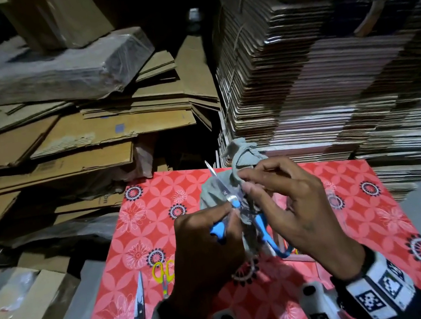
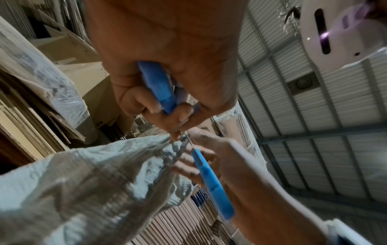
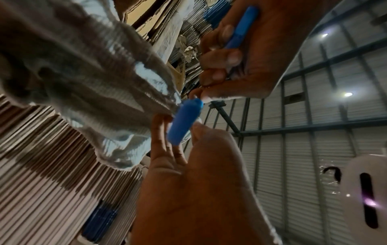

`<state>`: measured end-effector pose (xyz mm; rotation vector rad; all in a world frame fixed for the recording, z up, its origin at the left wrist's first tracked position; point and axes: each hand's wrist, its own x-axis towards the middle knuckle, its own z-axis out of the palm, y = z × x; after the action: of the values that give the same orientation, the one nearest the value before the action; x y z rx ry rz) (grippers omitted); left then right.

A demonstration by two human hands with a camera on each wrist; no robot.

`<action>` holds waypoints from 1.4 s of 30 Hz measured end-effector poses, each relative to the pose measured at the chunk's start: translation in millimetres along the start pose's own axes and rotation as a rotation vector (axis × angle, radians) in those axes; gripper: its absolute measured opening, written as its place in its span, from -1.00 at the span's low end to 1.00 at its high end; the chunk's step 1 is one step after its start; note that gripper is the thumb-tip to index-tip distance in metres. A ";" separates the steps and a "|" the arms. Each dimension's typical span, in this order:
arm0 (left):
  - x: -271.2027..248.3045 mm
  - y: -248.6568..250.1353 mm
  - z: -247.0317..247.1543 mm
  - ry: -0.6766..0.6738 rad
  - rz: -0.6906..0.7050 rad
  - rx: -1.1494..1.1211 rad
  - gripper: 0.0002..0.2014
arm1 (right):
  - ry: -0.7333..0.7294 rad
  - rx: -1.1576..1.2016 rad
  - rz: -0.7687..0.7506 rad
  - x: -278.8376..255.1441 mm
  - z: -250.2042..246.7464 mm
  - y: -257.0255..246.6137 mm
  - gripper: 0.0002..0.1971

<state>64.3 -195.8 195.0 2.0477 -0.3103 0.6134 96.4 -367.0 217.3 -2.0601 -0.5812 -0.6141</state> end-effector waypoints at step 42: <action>1.2 13.2 1.7 -0.029 -0.041 -0.074 -0.52 | 0.143 0.722 0.470 20.1 -20.4 2.0 -0.63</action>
<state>60.0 -204.2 204.5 1.9887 -0.3026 0.5403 108.9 -381.9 238.5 -1.3788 -0.1727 -0.2158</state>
